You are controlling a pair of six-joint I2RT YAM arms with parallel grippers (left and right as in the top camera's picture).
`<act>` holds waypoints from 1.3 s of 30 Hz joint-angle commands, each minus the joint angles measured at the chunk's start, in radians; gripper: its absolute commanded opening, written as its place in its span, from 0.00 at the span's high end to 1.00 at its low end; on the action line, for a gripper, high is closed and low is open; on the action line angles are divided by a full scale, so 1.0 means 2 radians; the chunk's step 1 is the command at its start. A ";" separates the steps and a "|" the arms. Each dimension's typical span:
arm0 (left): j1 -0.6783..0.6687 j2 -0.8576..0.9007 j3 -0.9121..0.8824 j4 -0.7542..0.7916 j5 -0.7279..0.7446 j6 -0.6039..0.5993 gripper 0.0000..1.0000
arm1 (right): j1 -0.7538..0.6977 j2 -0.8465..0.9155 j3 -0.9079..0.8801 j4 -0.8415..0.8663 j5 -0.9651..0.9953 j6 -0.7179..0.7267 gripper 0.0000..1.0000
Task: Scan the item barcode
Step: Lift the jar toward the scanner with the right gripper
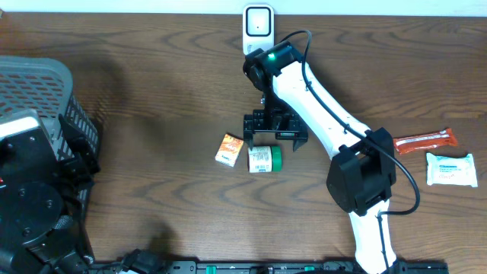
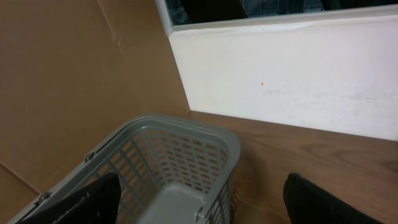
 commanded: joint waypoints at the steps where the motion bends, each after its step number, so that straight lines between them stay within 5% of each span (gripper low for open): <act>1: 0.002 0.001 -0.002 0.000 -0.005 -0.001 0.16 | 0.004 0.000 0.010 0.017 0.007 -0.001 0.01; 39: 0.002 0.001 -0.002 0.000 -0.004 -0.001 0.16 | 0.032 0.106 0.003 0.055 0.040 -0.016 0.01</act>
